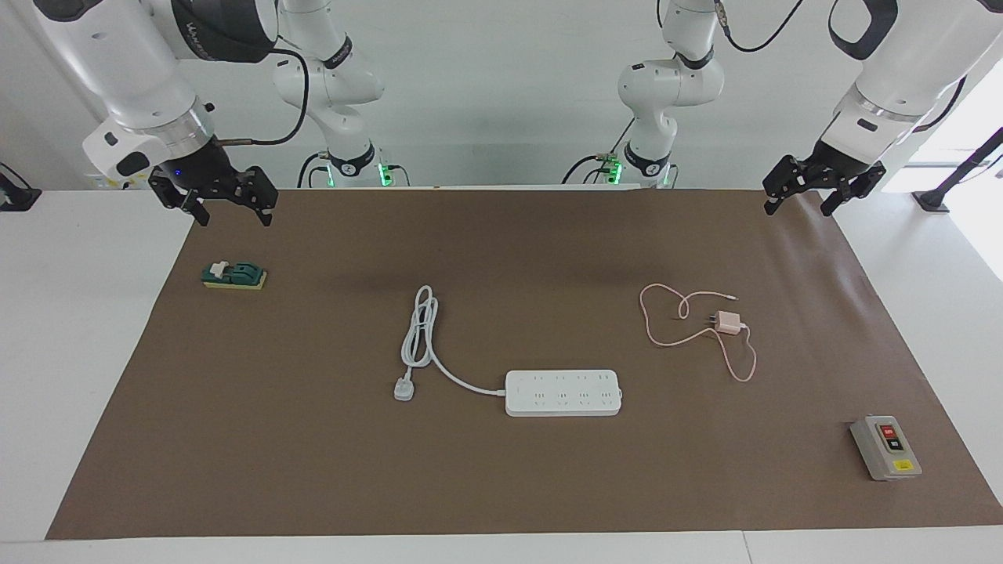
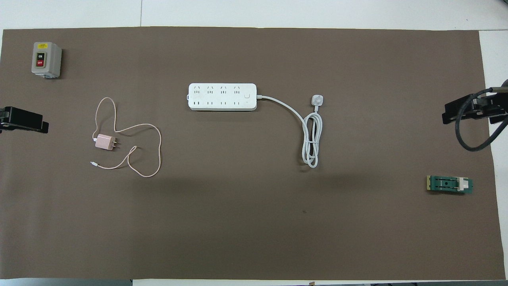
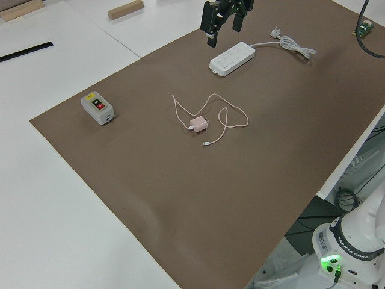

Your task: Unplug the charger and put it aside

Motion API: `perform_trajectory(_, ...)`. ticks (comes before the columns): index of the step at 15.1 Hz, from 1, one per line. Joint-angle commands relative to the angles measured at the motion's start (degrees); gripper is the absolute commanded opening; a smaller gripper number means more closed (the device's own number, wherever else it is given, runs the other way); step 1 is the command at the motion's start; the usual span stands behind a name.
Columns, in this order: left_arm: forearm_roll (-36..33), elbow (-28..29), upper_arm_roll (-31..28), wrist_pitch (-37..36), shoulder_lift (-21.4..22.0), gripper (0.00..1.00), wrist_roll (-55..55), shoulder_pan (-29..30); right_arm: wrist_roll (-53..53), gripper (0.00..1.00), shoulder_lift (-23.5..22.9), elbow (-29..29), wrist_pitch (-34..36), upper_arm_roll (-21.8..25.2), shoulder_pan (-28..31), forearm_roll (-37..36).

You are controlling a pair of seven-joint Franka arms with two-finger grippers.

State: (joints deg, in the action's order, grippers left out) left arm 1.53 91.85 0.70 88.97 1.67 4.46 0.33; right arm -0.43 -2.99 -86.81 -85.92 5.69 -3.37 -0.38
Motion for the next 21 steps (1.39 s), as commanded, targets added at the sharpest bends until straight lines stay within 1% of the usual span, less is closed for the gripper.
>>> perform_trajectory(1,-0.3,0.79,-0.26,-0.29,0.62,1.0,-1.29,-0.33,-0.98,1.0,0.35,-0.29,-0.12,-0.24,0.39,-0.67)
perform_trajectory(3,-1.44,0.79,-0.17,-0.38,0.62,1.0,-1.38,-0.42,-0.89,1.0,0.18,-0.38,-0.56,-0.24,0.56,-0.67)
perform_trajectory(21,-1.45,0.53,-0.26,0.32,-0.17,1.0,-1.64,0.28,-0.71,1.0,0.71,-0.38,-0.21,-0.41,0.74,-0.67)
